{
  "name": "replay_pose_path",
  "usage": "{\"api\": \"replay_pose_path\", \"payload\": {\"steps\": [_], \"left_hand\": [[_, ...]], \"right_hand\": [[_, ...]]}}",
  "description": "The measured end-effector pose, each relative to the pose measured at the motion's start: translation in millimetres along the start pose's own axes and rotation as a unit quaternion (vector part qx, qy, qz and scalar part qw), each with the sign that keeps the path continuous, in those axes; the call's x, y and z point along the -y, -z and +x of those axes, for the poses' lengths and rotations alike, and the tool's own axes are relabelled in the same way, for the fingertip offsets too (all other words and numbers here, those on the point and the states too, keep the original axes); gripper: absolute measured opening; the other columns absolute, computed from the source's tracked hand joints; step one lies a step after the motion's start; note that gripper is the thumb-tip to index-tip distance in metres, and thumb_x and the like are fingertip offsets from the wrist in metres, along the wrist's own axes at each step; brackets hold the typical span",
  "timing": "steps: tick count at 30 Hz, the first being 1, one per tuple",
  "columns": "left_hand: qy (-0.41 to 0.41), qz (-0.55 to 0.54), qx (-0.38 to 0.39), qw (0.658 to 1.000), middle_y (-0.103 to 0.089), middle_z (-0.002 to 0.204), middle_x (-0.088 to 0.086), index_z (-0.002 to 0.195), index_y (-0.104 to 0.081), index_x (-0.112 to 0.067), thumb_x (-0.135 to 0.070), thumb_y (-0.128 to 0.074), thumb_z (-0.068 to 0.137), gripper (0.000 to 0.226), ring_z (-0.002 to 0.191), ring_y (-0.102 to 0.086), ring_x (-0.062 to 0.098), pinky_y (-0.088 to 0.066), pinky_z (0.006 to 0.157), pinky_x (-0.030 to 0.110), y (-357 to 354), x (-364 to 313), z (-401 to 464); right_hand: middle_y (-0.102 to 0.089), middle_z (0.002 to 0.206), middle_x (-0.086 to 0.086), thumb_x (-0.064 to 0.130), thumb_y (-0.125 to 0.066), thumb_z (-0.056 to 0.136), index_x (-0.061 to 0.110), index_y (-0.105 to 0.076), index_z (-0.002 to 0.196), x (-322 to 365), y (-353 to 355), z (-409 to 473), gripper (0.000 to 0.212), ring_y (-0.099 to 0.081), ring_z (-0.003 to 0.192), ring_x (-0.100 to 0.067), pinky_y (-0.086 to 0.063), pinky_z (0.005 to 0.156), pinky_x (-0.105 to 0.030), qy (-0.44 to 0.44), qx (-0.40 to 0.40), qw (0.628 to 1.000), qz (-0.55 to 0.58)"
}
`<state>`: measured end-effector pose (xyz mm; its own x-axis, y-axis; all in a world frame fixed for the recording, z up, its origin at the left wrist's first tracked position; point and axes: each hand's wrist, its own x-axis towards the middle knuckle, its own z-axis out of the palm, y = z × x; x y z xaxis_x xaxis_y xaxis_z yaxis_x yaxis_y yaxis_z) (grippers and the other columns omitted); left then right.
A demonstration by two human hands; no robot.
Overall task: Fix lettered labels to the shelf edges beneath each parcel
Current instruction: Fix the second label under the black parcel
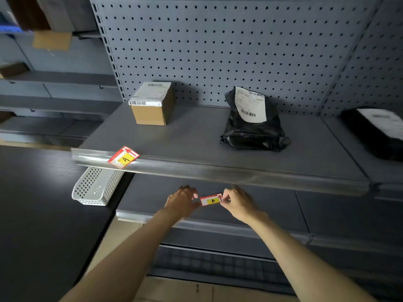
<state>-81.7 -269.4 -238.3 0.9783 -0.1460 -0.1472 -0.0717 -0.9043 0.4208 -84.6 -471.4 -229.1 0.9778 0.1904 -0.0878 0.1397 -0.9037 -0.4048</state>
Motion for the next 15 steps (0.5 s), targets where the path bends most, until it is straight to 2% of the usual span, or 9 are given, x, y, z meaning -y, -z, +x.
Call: {"api": "replay_pose_path", "payload": {"steps": [3, 6, 9, 12, 15], "left_hand": [[0.015, -0.018, -0.012, 1.000, -0.059, 0.117, 0.001, 0.115, -0.061, -0.024, -0.042, -0.066, 0.083, 0.037, 0.105, -0.058, 0.019, -0.049, 0.090, 0.036, -31, 10, 28], [0.011, -0.035, -0.022, 0.999, -0.056, 0.121, 0.005, 0.122, -0.058, -0.021, -0.044, -0.066, 0.083, 0.045, 0.116, -0.051, 0.023, -0.044, 0.097, 0.040, -62, 16, 54], [0.013, -0.035, -0.026, 0.999, -0.050, 0.127, 0.010, 0.126, -0.055, -0.017, -0.042, -0.067, 0.082, 0.052, 0.122, -0.042, 0.025, -0.039, 0.103, 0.040, -85, 21, 72], [0.029, -0.007, -0.024, 0.999, -0.046, 0.129, 0.010, 0.124, -0.055, -0.016, -0.043, -0.071, 0.078, 0.055, 0.124, -0.038, 0.026, -0.034, 0.106, 0.038, -101, 29, 82], [0.044, -0.012, -0.028, 0.999, -0.051, 0.125, 0.008, 0.117, -0.060, -0.017, -0.040, -0.075, 0.075, 0.051, 0.121, -0.042, 0.026, -0.037, 0.103, 0.036, -107, 34, 83]], "right_hand": [[-0.058, 0.108, -0.011, 0.031, -0.060, 0.089, 0.014, -0.062, 0.100, -22, -26, 26, 0.021, -0.060, 0.090, -0.029, -0.041, 0.069, -0.031, -0.003, 0.006, 1.000, -0.001], [-0.051, 0.117, -0.010, 0.038, -0.060, 0.088, 0.019, -0.056, 0.120, -43, -53, 46, 0.037, -0.059, 0.098, -0.029, -0.042, 0.076, -0.031, -0.011, 0.022, 1.000, 0.014], [-0.044, 0.126, -0.014, 0.045, -0.058, 0.089, 0.025, -0.045, 0.137, -60, -76, 59, 0.053, -0.056, 0.109, -0.032, -0.045, 0.089, -0.035, -0.015, 0.038, 0.998, 0.040], [-0.039, 0.133, -0.016, 0.047, -0.052, 0.092, 0.027, -0.039, 0.142, -69, -91, 64, 0.056, -0.049, 0.120, -0.033, -0.041, 0.096, -0.036, -0.021, 0.030, 0.997, 0.063], [-0.040, 0.129, -0.016, 0.046, -0.051, 0.092, 0.027, -0.042, 0.140, -70, -95, 65, 0.052, -0.049, 0.117, -0.033, -0.041, 0.099, -0.037, -0.011, 0.036, 0.998, 0.043]]}}
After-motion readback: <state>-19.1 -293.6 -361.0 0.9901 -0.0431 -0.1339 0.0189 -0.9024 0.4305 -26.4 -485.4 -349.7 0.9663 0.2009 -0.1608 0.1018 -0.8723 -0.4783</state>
